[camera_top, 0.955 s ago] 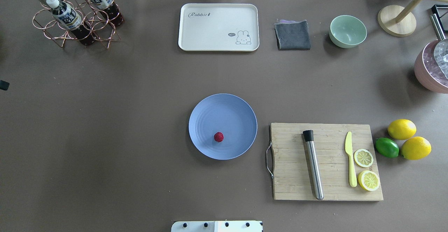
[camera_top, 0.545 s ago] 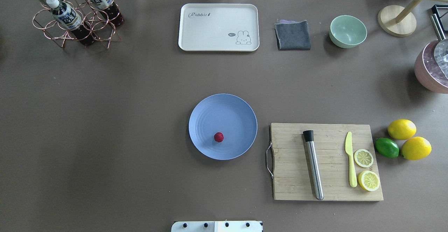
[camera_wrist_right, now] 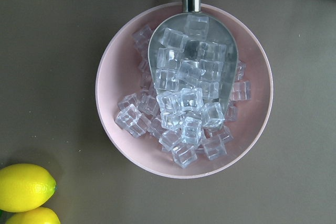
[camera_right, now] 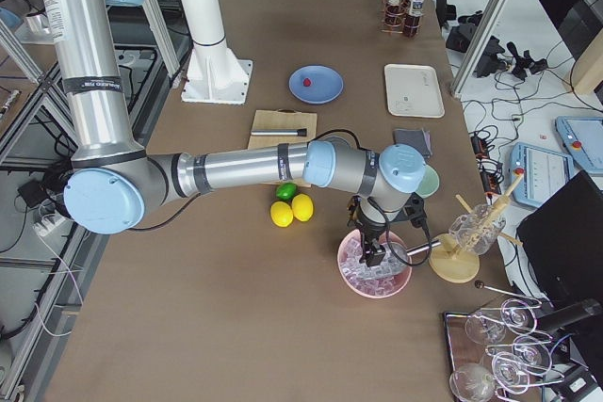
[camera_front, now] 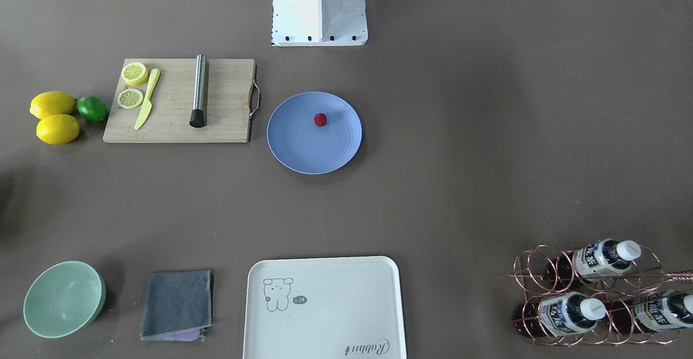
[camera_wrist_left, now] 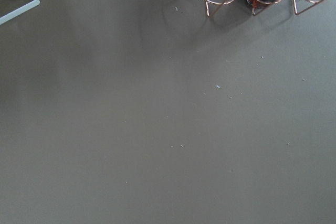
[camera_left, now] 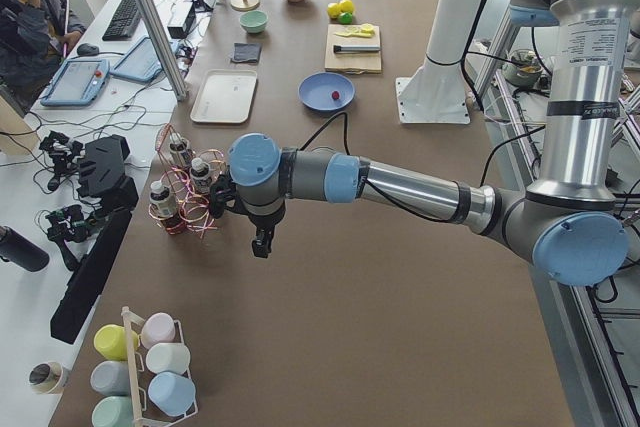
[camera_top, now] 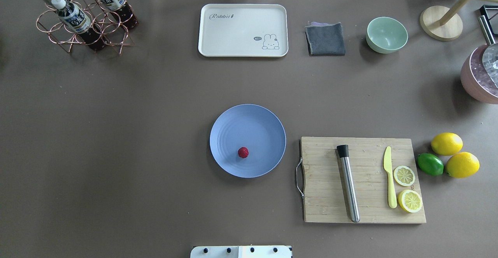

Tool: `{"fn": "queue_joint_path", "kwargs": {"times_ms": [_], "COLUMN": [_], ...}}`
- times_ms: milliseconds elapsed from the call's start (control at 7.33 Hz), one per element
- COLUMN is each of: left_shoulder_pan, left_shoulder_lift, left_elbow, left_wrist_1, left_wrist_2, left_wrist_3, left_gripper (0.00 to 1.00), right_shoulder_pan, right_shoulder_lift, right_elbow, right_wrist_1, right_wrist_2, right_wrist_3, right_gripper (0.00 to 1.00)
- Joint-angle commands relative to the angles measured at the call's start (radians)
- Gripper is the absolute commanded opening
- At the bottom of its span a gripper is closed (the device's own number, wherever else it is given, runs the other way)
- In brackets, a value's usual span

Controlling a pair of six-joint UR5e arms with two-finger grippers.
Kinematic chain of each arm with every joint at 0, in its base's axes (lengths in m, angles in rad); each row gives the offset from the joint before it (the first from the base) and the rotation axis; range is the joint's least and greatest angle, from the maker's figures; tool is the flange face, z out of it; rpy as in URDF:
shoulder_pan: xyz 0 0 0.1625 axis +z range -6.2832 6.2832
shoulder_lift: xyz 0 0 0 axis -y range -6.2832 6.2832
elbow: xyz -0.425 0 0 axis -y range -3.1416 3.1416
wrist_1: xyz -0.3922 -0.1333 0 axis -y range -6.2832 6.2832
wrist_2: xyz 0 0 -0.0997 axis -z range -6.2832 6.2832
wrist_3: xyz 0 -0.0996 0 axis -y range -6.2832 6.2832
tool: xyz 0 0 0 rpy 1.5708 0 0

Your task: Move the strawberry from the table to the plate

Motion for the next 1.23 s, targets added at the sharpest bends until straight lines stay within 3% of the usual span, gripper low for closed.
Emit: {"fn": "queue_joint_path", "kwargs": {"times_ms": [0, 1091], "left_shoulder_pan": [0.003, 0.004], "left_shoulder_lift": [-0.007, 0.008], "left_elbow": [0.028, 0.057], "left_wrist_1": [0.004, 0.001], "left_wrist_2": [0.044, 0.046], "left_wrist_3": [-0.011, -0.011], "left_gripper": [0.97, 0.97], "right_shoulder_pan": [-0.002, -0.003], "right_shoulder_lift": [0.0, 0.0], "right_elbow": [0.001, 0.009], "right_wrist_1": [0.0, 0.0], "right_wrist_2": [-0.002, 0.001], "right_wrist_3": [0.0, 0.006], "right_gripper": [1.0, 1.0]}}
